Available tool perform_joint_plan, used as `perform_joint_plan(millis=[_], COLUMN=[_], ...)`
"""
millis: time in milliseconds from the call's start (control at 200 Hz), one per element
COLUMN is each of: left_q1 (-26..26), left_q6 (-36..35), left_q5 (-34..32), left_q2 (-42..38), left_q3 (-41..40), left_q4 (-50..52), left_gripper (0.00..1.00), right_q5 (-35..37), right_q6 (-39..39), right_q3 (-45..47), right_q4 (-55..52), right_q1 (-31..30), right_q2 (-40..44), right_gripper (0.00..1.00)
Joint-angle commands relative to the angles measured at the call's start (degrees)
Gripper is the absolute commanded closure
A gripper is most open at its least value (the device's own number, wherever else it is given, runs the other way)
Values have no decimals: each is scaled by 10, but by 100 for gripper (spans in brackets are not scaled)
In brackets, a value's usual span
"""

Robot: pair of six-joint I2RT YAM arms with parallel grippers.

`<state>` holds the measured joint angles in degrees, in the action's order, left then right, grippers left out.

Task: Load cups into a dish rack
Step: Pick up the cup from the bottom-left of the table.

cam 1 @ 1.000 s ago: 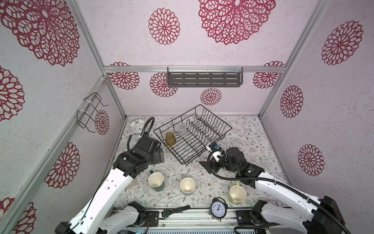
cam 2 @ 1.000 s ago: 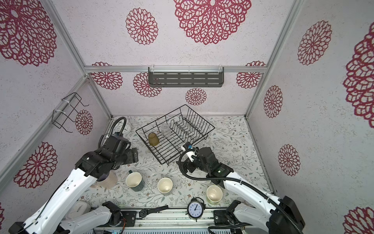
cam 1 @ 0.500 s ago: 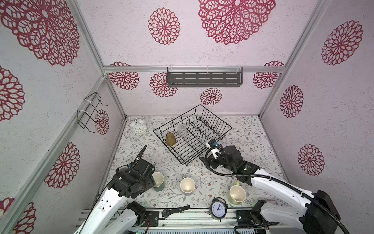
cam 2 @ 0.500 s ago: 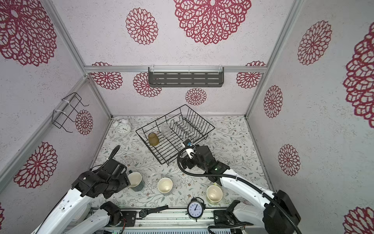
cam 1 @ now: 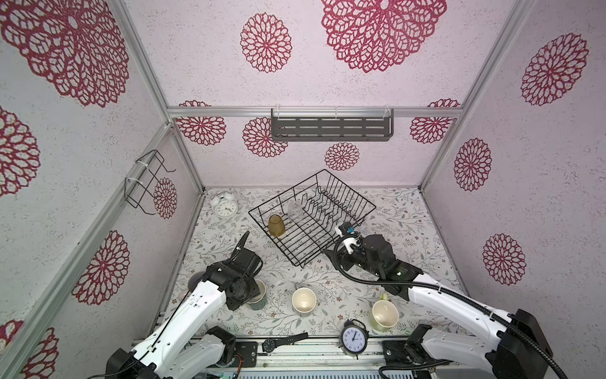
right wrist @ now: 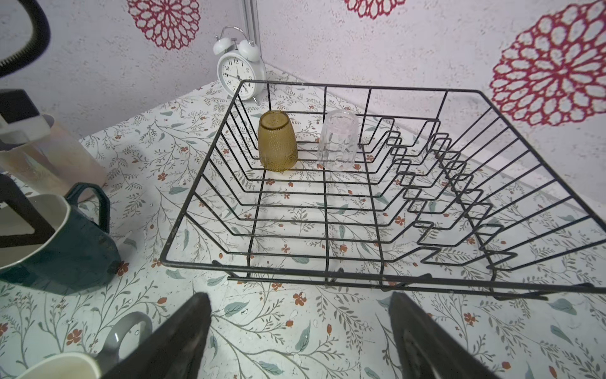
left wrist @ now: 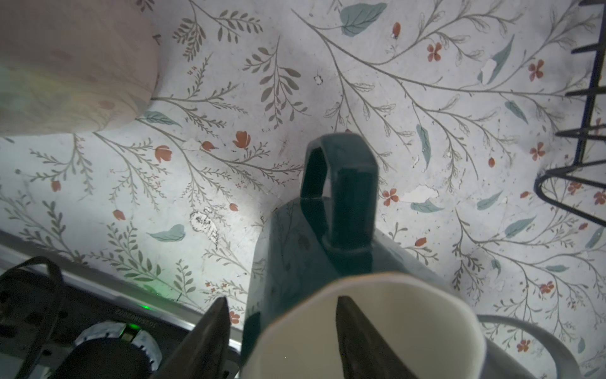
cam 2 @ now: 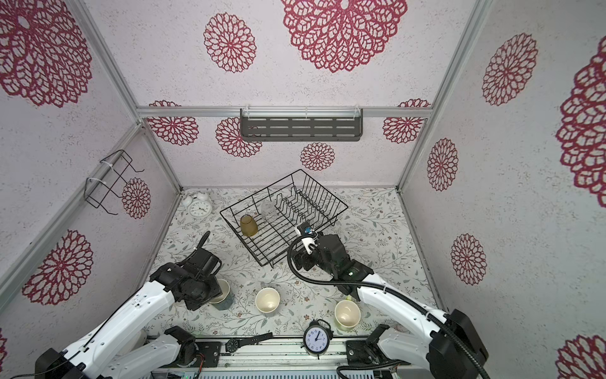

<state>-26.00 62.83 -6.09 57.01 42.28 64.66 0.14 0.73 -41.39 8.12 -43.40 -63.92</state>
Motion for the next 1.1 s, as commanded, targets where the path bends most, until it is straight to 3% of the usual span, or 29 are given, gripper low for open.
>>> perform_joint_plan(millis=[0, 130, 520, 741, 981, 1016, 1041, 1096], left_q1=[6, 15, 19, 30, 34, 36, 37, 38], left_q6=[15, 19, -12, -6, -57, -65, -68, -73], left_q5=[2, 15, 34, 41, 21, 20, 22, 31], left_q2=[-20, -26, -30, -66, -107, -110, -112, -111], left_q3=[-20, -43, -26, 26, 128, 139, 146, 156], left_q4=[-45, -69, -81, -62, -70, -86, -103, -150], left_gripper=[49, 58, 100, 100, 100, 100, 100, 100], right_q5=[17, 25, 19, 10, 11, 3, 4, 24], right_q6=[12, 29, 37, 43, 33, 23, 16, 24], right_q3=[9, 19, 28, 21, 2, -1, -3, -4], right_q4=[50, 68, 96, 99, 83, 80, 80, 87], right_q1=[-3, -3, -3, -3, -4, -4, -4, -4], right_q2=[27, 29, 23, 16, 15, 11, 9, 7], right_gripper=[12, 13, 14, 14, 14, 11, 2, 1])
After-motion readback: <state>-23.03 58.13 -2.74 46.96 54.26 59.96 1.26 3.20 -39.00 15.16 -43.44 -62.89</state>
